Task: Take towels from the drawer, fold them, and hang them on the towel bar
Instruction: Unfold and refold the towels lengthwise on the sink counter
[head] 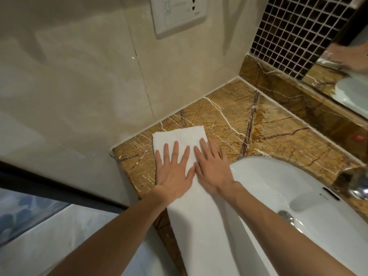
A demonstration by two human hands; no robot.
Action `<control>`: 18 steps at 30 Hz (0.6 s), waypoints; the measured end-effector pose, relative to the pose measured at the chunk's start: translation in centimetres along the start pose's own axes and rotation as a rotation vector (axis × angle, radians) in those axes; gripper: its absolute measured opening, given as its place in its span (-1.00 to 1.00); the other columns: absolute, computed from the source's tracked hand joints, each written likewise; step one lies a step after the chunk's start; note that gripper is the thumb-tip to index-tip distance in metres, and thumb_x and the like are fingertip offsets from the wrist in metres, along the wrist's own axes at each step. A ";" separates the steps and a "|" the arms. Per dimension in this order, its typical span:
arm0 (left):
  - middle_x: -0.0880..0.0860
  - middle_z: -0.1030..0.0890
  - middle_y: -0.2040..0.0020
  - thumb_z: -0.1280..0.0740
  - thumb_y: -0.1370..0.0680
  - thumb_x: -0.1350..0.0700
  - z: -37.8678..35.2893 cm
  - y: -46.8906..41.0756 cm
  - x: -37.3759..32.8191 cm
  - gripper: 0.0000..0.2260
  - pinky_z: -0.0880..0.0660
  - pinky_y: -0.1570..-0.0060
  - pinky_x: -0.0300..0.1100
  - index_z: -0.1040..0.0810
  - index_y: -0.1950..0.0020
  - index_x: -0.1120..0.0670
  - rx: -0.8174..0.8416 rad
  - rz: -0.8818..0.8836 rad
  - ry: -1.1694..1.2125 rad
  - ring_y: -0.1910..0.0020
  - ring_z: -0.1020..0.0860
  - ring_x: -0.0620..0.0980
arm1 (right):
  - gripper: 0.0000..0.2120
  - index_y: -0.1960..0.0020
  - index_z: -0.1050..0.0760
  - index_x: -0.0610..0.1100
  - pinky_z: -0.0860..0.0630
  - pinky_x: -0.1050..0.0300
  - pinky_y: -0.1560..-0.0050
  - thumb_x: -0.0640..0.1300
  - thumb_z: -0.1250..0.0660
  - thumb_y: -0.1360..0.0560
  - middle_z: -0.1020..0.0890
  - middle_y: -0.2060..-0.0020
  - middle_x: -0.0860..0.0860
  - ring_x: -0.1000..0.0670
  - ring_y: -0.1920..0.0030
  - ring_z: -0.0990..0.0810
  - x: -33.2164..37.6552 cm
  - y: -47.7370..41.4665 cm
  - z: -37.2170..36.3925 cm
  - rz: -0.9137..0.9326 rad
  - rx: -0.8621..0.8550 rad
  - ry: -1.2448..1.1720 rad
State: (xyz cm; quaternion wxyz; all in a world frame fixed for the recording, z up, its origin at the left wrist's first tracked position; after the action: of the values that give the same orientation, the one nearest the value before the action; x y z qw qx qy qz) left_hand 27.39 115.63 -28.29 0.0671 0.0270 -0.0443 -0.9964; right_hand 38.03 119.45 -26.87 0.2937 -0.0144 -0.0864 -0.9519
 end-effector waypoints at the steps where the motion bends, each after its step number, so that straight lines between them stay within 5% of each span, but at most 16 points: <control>1: 0.11 0.17 -0.57 0.30 -0.52 -0.25 -0.1 -0.1 0.1 -0.41 0.28 -0.40 0.29 0.22 -0.53 -0.11 0.002 0.004 0.002 -0.51 0.24 0.26 | -0.47 -0.57 0.05 -0.07 0.07 -0.21 -0.47 0.09 0.14 -0.65 0.06 -0.58 -0.08 -0.16 -0.56 0.17 -0.2 -0.3 -0.3 0.008 0.023 0.017; 11: 0.10 0.15 -0.57 0.34 -0.49 -0.25 -0.4 -2.3 0.3 -0.39 0.27 -0.40 0.29 0.20 -0.53 -0.12 -0.017 0.019 0.004 -0.51 0.22 0.23 | -0.46 -0.57 0.18 -0.04 0.16 -0.28 -0.46 0.11 0.22 -0.65 0.17 -0.57 0.00 -0.12 -0.54 0.29 -1.0 -2.1 -1.0 -0.022 0.049 0.005; 18: 0.10 0.21 -0.56 0.23 -0.57 -0.23 0.1 -2.1 -0.2 -0.43 0.28 -0.41 0.28 0.24 -0.53 -0.08 0.045 -0.009 -0.035 -0.51 0.25 0.24 | -0.48 -0.58 0.11 -0.03 0.07 -0.26 -0.48 0.07 0.17 -0.66 0.11 -0.57 -0.10 -0.16 -0.55 0.19 -1.1 -0.8 0.1 -0.051 0.069 -0.032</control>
State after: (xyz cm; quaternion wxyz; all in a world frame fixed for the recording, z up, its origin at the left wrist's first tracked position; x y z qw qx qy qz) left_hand 27.27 117.73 -28.37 0.0614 0.0115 -0.0677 -0.9957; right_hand 38.49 120.71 -26.96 0.2683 -0.0172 -0.1244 -0.9551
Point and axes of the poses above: each hand's wrist, its own y-axis away from the middle knuckle, its own z-axis out of the back of the hand, x = y × z, the point moved 8 cm from there along -y, towards the middle knuckle
